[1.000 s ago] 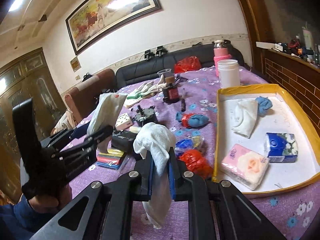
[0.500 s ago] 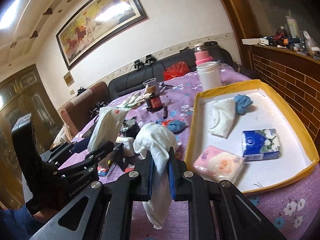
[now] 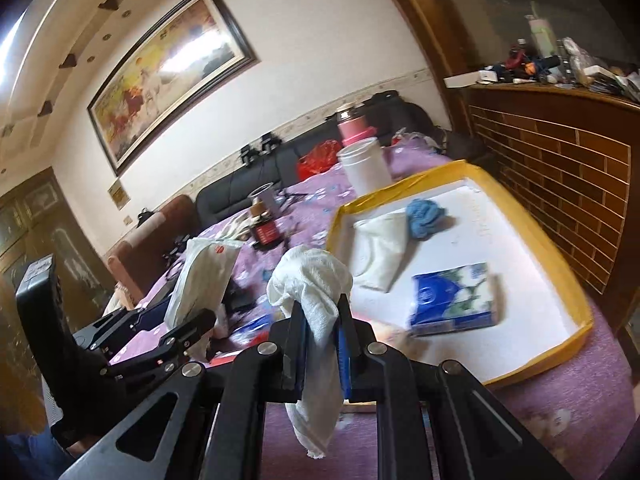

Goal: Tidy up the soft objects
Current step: 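Carry the bag and cloth over the tray and open both grippers, then withdraw both grippers from the tray toward the table items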

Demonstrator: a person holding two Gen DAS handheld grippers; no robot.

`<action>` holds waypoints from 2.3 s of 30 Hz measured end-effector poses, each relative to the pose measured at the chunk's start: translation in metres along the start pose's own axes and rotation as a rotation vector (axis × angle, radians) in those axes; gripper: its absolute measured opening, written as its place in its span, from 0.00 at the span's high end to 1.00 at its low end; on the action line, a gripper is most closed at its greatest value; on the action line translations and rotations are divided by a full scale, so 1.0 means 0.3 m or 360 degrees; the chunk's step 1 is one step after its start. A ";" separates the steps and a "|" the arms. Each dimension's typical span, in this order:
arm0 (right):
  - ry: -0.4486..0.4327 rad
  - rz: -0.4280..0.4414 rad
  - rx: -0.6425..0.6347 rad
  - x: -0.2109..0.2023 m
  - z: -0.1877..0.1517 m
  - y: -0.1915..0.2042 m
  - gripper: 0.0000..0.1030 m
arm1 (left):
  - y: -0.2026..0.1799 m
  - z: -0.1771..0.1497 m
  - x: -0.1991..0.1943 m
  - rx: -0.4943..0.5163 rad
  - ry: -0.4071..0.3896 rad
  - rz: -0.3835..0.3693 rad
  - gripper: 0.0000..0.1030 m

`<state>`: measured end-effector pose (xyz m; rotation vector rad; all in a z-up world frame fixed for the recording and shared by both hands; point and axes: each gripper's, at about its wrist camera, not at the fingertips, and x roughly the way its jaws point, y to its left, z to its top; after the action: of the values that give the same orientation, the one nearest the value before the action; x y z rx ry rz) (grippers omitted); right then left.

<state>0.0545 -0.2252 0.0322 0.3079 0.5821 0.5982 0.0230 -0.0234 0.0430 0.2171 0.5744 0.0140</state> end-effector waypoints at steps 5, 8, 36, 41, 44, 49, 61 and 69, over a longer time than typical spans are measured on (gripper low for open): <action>-0.0018 -0.0092 0.0064 -0.008 0.065 -0.078 0.86 | -0.064 0.068 0.053 -0.0064 0.0030 -0.0185 0.60; -0.0008 -0.0169 0.0109 0.012 0.116 -0.131 0.86 | -0.101 0.100 0.105 -0.0101 0.0074 -0.0287 0.60; -0.0110 -0.0512 0.0151 0.193 0.166 -0.291 0.61 | -0.213 0.115 0.268 -0.0173 0.0128 -0.0478 0.32; -0.0289 -0.0517 0.0111 0.124 0.173 -0.261 0.43 | -0.201 0.132 0.201 -0.0132 0.0086 -0.0436 0.32; -0.0312 -0.0499 0.0106 0.105 0.175 -0.246 0.39 | -0.187 0.135 0.146 -0.0102 0.0063 -0.0417 0.32; -0.0237 -0.0460 0.0080 0.097 0.158 -0.183 0.39 | -0.145 0.124 0.079 -0.0098 0.0044 -0.0388 0.32; -0.0072 -0.0251 -0.0071 0.110 0.085 0.055 0.39 | -0.004 0.053 -0.039 -0.0160 0.0024 -0.0370 0.32; 0.0049 -0.0158 -0.0129 0.157 0.028 0.167 0.39 | 0.178 -0.056 -0.114 -0.0252 0.0053 -0.0304 0.28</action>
<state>0.0693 -0.1582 0.0407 0.1927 0.5976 0.5297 -0.0123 0.0295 0.0586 0.0077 0.6224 -0.1215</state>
